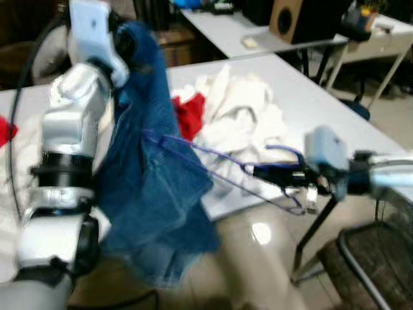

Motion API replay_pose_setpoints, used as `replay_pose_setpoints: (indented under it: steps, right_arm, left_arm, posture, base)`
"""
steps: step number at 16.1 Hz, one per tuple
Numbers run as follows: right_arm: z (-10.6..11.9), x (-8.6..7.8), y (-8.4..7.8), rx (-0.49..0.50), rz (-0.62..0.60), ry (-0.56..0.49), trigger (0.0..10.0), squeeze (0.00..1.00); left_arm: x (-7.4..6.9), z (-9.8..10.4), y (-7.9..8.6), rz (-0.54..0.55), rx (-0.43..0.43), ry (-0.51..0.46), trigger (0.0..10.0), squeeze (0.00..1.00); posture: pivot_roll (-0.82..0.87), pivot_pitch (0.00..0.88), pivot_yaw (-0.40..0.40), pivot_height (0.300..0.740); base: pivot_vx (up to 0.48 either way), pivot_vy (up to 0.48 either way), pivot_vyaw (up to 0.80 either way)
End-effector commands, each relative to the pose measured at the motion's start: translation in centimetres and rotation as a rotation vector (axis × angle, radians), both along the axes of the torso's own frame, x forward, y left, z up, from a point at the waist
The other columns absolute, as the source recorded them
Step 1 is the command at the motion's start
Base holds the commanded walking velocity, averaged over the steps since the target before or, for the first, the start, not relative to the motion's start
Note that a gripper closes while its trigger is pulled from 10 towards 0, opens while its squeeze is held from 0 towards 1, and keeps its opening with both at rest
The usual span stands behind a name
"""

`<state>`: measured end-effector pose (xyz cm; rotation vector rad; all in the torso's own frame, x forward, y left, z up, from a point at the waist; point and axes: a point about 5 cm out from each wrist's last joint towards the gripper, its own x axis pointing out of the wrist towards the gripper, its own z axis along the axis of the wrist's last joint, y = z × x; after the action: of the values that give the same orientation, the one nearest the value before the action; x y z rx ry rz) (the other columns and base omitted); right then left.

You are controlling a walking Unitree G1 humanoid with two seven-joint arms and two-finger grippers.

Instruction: Hang hanger

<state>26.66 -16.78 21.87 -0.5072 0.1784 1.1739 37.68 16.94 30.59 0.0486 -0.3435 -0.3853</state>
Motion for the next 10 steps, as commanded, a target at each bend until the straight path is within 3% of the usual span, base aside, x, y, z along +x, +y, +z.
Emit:
replay_pose_setpoints:
  steps: [1,3,4,5,6,8,10]
  right_arm:
    - [1.0,2.7,0.1,-0.054,-0.092,-0.157,10.0,0.00]
    - [3.4,5.6,0.0,-0.003,-0.226,-0.282,10.0,0.00]
    - [6.2,7.6,0.0,0.050,-0.307,-0.404,10.0,0.00]
    - [8.0,8.5,0.1,0.089,-0.346,-0.486,10.0,0.00]
    - [10.5,9.1,0.2,0.171,-0.390,-0.582,10.0,0.00]
    - [16.5,9.4,0.3,0.492,-0.456,-0.757,10.0,0.00]
    - [15.8,9.5,0.6,0.479,-0.444,-0.785,10.0,0.00]
  left_arm:
    - [-1.7,4.6,-0.4,-0.085,-0.043,-0.169,10.0,0.00]
    - [-3.0,7.3,-0.5,-0.129,-0.059,-0.286,10.0,0.00]
    - [-4.1,9.5,-0.1,-0.150,-0.085,-0.386,10.0,0.00]
    - [-4.8,10.7,0.1,-0.161,-0.097,-0.442,10.0,0.00]
    - [-5.4,11.7,0.3,-0.163,-0.099,-0.495,10.0,0.00]
    - [-7.6,14.3,1.1,-0.173,-0.161,-0.656,10.0,0.00]
    - [-8.5,13.9,0.6,-0.212,-0.175,-0.708,10.0,0.00]
  posture:
    - [-0.12,0.000,0.018,0.740]
    - [-0.12,0.000,0.017,0.740]
    - [-0.12,0.000,0.021,0.740]
    - [-0.12,0.000,0.022,0.740]
    - [-0.12,0.000,0.023,0.740]
    - [-0.11,0.000,0.020,0.740]
    - [-0.11,0.000,0.020,0.740]
  base:
    - [0.000,0.000,0.00]
    - [0.000,0.000,0.00]
    - [0.000,0.000,0.00]
    - [0.000,0.000,0.00]
    - [0.000,0.000,0.00]
    - [0.000,0.000,0.00]
    - [0.000,0.000,0.00]
